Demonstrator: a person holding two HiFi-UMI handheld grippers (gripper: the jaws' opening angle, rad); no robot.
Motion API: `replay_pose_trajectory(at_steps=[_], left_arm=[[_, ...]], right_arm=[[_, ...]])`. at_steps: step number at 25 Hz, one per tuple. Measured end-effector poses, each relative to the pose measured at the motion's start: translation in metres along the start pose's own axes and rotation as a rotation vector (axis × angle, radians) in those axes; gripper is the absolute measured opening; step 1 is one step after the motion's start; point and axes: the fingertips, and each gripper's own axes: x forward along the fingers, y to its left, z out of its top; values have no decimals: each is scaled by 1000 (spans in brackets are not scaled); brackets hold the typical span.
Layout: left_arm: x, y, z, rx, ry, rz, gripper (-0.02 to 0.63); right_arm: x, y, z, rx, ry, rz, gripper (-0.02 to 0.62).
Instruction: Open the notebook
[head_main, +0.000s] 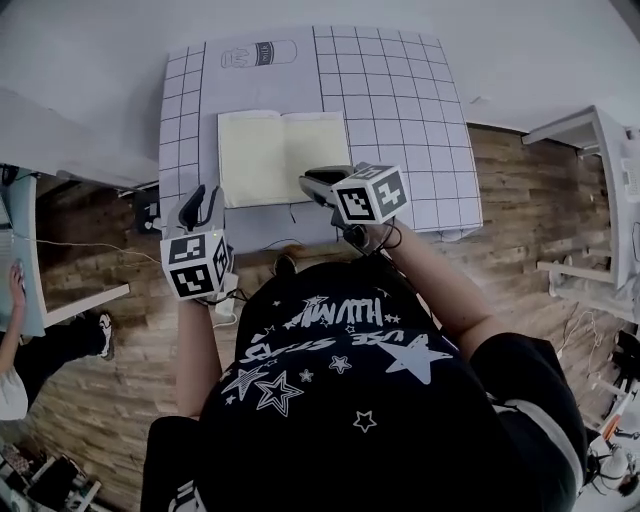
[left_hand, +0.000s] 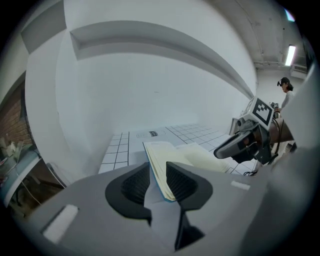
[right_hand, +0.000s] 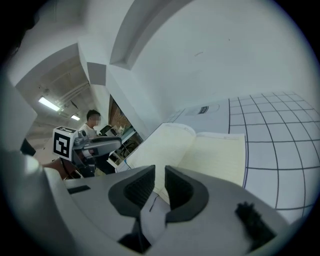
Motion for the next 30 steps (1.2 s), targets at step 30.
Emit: replay_pose_trajectory(at_steps=[30], left_arm=[[-42, -255, 7, -210, -74, 234, 80]], right_arm=[[-187, -90, -14, -153, -60, 249, 21]])
